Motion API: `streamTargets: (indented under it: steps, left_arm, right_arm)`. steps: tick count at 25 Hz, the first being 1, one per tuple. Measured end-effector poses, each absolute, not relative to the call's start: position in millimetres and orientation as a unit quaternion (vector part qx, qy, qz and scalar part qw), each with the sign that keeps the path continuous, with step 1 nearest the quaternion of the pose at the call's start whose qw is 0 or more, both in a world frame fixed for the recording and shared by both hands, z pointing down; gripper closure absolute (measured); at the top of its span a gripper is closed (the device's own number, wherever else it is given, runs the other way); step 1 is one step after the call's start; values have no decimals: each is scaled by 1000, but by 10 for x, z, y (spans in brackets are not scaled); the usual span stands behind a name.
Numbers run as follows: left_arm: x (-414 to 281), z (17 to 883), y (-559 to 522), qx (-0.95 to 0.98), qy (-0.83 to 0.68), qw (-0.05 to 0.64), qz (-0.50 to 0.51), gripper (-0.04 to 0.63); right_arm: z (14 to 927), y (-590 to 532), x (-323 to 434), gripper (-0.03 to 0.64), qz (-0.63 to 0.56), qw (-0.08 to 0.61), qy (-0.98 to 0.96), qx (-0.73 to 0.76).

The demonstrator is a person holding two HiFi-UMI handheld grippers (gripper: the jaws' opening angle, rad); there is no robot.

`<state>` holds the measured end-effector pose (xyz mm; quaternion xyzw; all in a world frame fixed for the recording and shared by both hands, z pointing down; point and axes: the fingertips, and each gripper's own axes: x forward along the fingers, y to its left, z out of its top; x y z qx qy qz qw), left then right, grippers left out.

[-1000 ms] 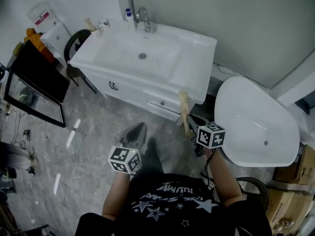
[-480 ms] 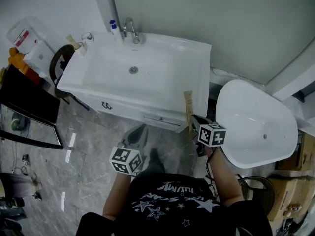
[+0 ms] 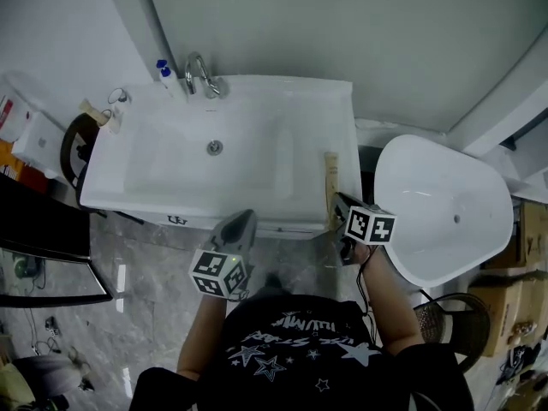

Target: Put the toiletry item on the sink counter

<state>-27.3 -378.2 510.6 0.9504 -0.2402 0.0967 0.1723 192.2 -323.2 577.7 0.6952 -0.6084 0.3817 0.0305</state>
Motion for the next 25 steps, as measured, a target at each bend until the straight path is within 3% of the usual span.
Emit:
streamTargets:
  steps: [25]
  left_arm:
    - [419,5291,-4769,938,-250,191,145,575]
  right_arm:
    - [6195,-4407,2553,594,446,33,-558,699]
